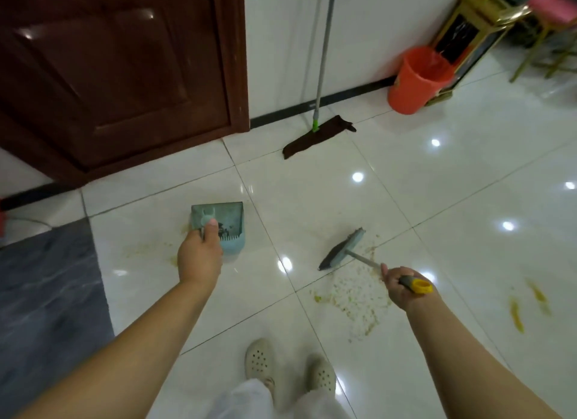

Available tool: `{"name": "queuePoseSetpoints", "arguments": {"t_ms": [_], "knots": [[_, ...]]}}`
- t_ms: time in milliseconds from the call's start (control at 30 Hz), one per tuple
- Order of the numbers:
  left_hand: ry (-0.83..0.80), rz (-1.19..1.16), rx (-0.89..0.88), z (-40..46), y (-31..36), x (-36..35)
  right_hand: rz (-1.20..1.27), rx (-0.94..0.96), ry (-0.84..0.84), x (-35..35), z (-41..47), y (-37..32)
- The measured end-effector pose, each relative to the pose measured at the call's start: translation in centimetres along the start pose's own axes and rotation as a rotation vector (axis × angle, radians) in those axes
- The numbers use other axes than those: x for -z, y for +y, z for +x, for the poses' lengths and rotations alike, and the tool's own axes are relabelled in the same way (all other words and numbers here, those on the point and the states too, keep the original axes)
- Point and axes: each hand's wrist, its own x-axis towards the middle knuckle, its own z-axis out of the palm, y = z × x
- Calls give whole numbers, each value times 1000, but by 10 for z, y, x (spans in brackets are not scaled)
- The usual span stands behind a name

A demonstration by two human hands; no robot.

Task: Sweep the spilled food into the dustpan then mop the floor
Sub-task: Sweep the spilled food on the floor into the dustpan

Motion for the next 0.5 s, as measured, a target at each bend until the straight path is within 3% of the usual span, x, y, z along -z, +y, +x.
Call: {"name": "queuePoseSetpoints", "arguments": {"t_ms": [133, 367, 500], "knots": [[-37, -2, -49, -7, 12, -16, -22, 75, -66, 32, -10, -26], [-89, 23, -106, -18, 28, -46, -55, -174, -204, 51, -23, -42], [-114, 48, -130, -21, 32, -62, -80, -182, -242, 21, -13, -26]]}}
